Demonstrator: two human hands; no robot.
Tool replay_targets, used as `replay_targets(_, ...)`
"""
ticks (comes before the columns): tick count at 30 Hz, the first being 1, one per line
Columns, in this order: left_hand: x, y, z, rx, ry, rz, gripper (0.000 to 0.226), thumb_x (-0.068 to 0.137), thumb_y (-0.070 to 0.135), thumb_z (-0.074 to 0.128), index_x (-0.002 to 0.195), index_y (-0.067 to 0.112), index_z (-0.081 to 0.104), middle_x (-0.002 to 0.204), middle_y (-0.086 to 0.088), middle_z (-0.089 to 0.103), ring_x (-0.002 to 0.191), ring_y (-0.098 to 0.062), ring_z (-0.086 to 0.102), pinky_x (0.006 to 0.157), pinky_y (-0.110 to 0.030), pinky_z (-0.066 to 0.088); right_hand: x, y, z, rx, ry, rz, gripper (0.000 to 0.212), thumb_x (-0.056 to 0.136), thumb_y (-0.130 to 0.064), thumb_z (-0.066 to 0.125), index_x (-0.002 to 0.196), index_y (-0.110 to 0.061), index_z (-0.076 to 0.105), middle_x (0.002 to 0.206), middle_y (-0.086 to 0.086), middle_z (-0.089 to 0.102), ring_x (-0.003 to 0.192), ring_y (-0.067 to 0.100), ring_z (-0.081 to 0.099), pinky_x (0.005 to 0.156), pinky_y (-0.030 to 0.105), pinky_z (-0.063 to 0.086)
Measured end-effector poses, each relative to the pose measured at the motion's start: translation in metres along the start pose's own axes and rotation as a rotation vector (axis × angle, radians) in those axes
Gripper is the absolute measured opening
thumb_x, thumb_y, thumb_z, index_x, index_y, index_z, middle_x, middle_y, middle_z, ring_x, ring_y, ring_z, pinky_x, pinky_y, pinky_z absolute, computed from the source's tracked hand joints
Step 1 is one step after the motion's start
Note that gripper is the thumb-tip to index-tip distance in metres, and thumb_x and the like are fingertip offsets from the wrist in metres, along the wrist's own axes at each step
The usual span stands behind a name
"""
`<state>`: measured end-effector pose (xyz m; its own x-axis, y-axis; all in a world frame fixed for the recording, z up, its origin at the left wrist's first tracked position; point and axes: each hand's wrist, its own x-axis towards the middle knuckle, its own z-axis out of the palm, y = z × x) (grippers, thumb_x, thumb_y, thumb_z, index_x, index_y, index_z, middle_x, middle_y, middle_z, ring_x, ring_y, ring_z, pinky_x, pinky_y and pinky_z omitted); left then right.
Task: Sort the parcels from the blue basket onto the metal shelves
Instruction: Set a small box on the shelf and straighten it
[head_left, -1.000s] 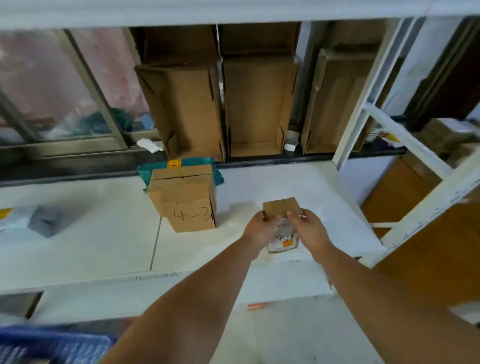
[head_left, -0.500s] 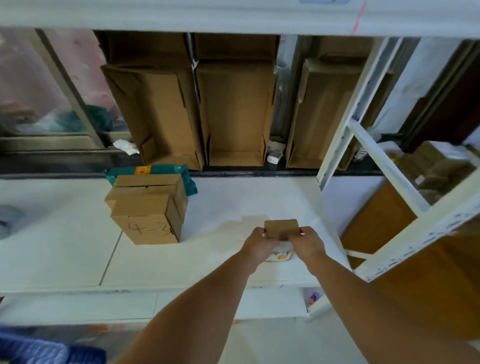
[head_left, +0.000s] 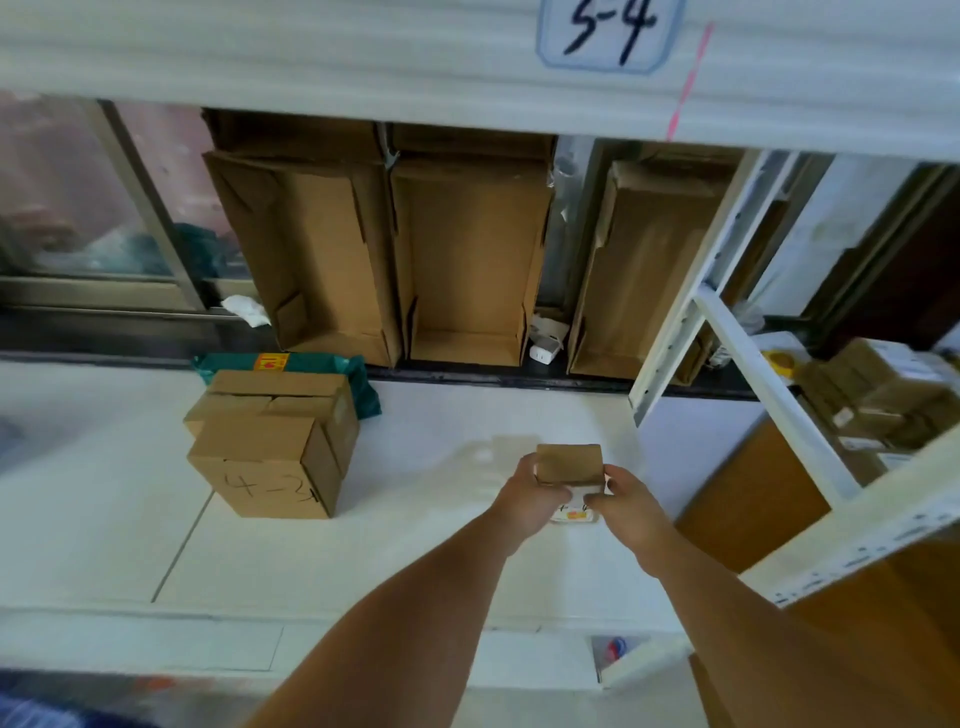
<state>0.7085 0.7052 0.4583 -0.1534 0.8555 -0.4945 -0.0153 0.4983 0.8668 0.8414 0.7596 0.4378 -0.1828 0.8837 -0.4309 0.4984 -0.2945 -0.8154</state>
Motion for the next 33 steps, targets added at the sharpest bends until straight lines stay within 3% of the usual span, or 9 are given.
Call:
replay_targets(4,-0.001,-0.008,0.012,0.005,-0.1,0.083,0.072,0.079,-0.007,0.059,0.135,0.025,0.028,0.117,-0.001,0.057,0.11,-0.017,0.052,0.078,-0.013,0.045,0.002,0.008,0.001,-0.025,0.009,0.004,0.064,0.085,-0.009,0.065,0.14,-0.019,0.033,0.123,0.013,0.058,0.109,0.032,0.057,0.098,0.045,0.046)
replay_targets(8,-0.007,-0.013,0.017,0.088,-0.147,0.098,0.069,0.083,-0.007,0.057,0.138,0.024,0.029,0.102,0.007,0.05,0.097,-0.009,0.051,0.078,-0.012,0.044,-0.006,0.007,0.004,-0.097,0.091,-0.074,0.071,0.092,-0.009,0.058,0.149,-0.022,0.017,0.123,0.007,0.054,0.111,0.03,0.056,0.08,0.028,0.046)
replay_targets(11,-0.013,-0.018,0.016,0.202,-0.072,0.101,0.082,0.061,0.021,0.062,0.139,0.027,0.036,0.122,-0.005,0.051,0.113,-0.023,0.053,0.095,-0.031,0.048,-0.01,0.011,0.006,-0.068,0.154,-0.134,0.073,0.087,-0.001,0.06,0.147,-0.021,0.024,0.126,0.009,0.055,0.115,0.03,0.056,0.078,0.025,0.047)
replay_targets(15,-0.026,-0.013,0.008,0.269,-0.052,0.124,0.085,0.07,0.016,0.064,0.145,0.032,0.028,0.149,-0.01,0.02,0.134,-0.02,0.031,0.104,-0.028,0.035,-0.01,0.008,0.012,-0.05,0.141,-0.124,0.061,0.089,-0.002,0.058,0.142,-0.022,0.034,0.125,0.007,0.054,0.114,0.028,0.054,0.077,0.023,0.046)
replay_targets(19,-0.036,-0.01,-0.002,0.307,-0.084,0.102,0.079,0.088,0.01,0.059,0.152,0.023,0.014,0.154,-0.003,0.013,0.137,-0.018,0.028,0.097,-0.019,0.03,-0.005,0.01,0.017,-0.014,0.134,-0.025,0.047,0.093,-0.023,0.054,0.137,-0.033,0.042,0.126,0.005,0.057,0.104,0.026,0.057,0.087,0.04,0.052)
replay_targets(22,-0.045,-0.008,-0.009,0.317,-0.094,0.102,0.076,0.09,0.011,0.057,0.152,0.022,0.013,0.154,-0.003,0.015,0.139,-0.018,0.025,0.096,-0.019,0.028,0.0,0.007,0.017,0.057,0.176,-0.018,0.033,0.097,-0.016,0.049,0.129,-0.025,0.049,0.116,0.001,0.056,0.099,0.022,0.055,0.088,0.034,0.048)
replay_targets(28,-0.054,-0.002,-0.017,0.278,-0.103,0.15,0.056,0.093,0.003,0.053,0.144,0.01,0.032,0.148,-0.011,0.035,0.105,-0.006,0.033,0.068,-0.012,0.03,0.007,0.005,0.023,0.196,0.134,-0.015,0.043,0.093,-0.001,0.051,0.132,-0.017,0.042,0.113,0.004,0.053,0.101,0.025,0.055,0.084,0.034,0.046)
replay_targets(31,-0.053,0.002,-0.015,0.246,-0.109,0.133,0.056,0.094,0.002,0.051,0.145,0.01,0.03,0.148,-0.011,0.036,0.104,-0.003,0.031,0.053,-0.002,0.033,0.007,0.004,0.024,0.155,0.118,-0.037,0.053,0.088,0.003,0.055,0.134,-0.018,0.04,0.116,0.004,0.052,0.113,0.03,0.054,0.089,0.035,0.048)
replay_targets(33,-0.052,0.003,-0.011,0.229,-0.11,0.13,0.057,0.093,0.0,0.051,0.145,0.009,0.028,0.149,-0.01,0.036,0.105,-0.004,0.032,0.054,-0.008,0.035,0.005,0.005,0.024,0.122,0.139,-0.075,0.059,0.087,0.005,0.056,0.138,-0.018,0.037,0.123,0.008,0.051,0.118,0.033,0.052,0.087,0.032,0.047)
